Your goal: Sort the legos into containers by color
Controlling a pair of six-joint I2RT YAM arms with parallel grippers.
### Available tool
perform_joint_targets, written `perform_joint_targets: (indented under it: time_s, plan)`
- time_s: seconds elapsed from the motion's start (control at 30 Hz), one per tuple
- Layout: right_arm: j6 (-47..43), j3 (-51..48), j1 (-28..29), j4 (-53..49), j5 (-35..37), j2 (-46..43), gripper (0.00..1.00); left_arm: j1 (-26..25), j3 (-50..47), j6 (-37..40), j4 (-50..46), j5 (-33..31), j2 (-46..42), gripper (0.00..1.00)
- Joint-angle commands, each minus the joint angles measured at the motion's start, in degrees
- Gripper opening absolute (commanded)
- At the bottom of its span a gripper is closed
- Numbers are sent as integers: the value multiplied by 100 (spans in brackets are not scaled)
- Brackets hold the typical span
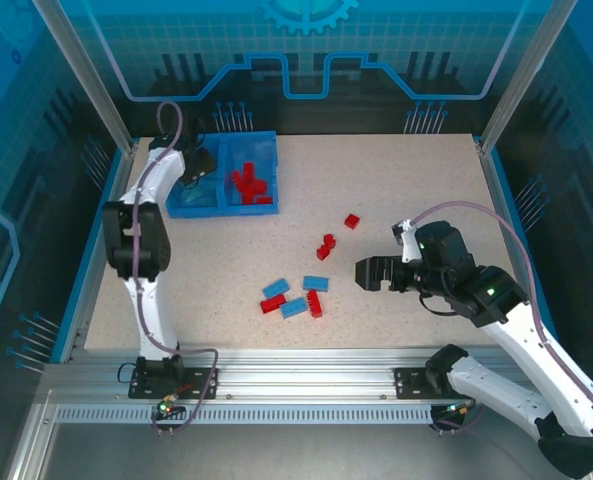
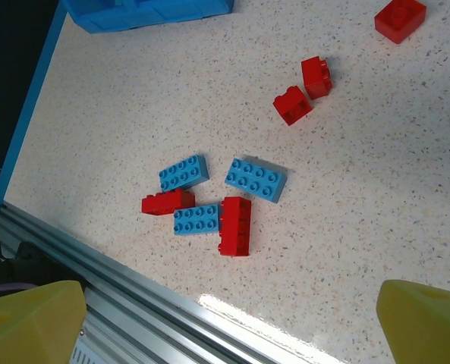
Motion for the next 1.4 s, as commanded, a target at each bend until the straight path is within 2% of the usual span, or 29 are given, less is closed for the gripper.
perform_joint_targets:
  time_s: [0.0, 0.1, 0.27, 0.43, 0.5, 0.67, 0.73, 0.87, 1.0, 1.13, 1.37]
  plan:
    - [19, 105, -80, 210, -30, 120, 100, -265, -846, -348, 534, 434, -1615, 52]
    - [-49, 123, -85, 223, 183, 375, 100, -705, -1637, -213, 652, 477, -2691, 52]
    - [-186, 200, -85, 348, 336, 1033, 100, -1925, -2930, 829, 1162, 756, -4083, 52]
    - [-215, 357, -258, 647, 739, 1795, 100, -2901, -3740, 1950, 1498, 1336, -4575, 56]
    - [-223, 545, -426, 603, 905, 2242, 99, -3166, -3951, 2456, 1581, 1642, -4569, 61]
    - [-213, 837, -866, 882, 770, 3198, 97, -3834, -4047, 3681, 1528, 1590, -4018, 68]
    - [-143, 967, -967, 872, 691, 3447, 97, -3966, -3966, 3737, 1651, 1546, -3631, 69]
    - [3, 922, -1090, 976, 460, 3521, 98, -4017, -3501, 3303, 1772, 1552, -2596, 72]
    - [123, 738, -1200, 861, 473, 3234, 100, -4009, -2912, 2961, 1711, 1399, -1630, 74]
    - [395, 261, -1477, 749, 370, 2684, 100, -4016, -2286, 2935, 1534, 1444, -758, 76]
    - [521, -365, -1597, 535, 244, 1670, 100, -4018, -1832, 2992, 1546, 963, 146, 74]
